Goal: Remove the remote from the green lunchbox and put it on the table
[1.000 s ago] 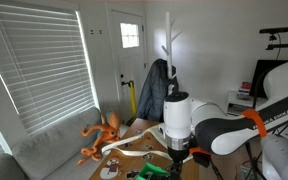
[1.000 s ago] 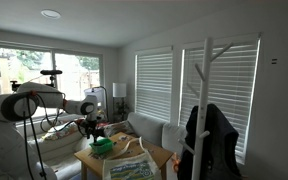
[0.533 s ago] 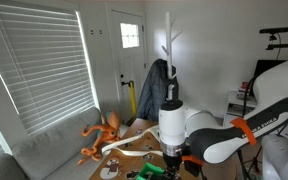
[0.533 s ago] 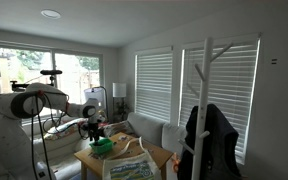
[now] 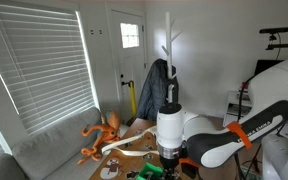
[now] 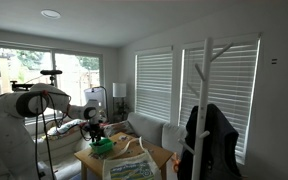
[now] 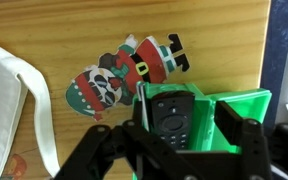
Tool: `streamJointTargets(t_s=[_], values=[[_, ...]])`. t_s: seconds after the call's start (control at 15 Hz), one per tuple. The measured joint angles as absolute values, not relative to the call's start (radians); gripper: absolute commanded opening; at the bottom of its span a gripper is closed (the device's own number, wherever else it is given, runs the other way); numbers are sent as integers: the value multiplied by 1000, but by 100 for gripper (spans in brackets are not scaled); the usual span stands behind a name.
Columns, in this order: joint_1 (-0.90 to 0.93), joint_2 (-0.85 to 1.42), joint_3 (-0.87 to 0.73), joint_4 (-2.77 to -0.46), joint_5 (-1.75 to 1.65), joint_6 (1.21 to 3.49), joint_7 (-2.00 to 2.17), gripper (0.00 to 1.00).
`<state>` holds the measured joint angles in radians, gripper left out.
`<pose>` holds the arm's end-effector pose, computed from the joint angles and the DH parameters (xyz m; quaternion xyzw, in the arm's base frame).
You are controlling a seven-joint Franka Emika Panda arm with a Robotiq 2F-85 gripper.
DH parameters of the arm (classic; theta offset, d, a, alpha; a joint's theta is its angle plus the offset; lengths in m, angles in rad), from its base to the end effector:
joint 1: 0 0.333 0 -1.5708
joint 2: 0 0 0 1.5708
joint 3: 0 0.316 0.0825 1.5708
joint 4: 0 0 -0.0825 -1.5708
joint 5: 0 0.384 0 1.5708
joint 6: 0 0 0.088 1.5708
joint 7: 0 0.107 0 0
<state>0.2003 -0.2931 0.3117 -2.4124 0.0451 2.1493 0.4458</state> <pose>0.3911 0.2243 0.4187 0.9995 0.0151 0.0194 0.0186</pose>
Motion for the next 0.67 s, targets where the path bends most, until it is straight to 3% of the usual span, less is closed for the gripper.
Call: streamJointTargets(t_s=[0.13, 0.2, 0.27, 0.67], values=[[201, -291, 312, -2412, 44, 2152, 429, 41], [201, -290, 312, -2412, 43, 2152, 422, 23], [201, -289, 312, -2412, 43, 2152, 415, 17], [201, -293, 311, -2412, 41, 2151, 393, 17]])
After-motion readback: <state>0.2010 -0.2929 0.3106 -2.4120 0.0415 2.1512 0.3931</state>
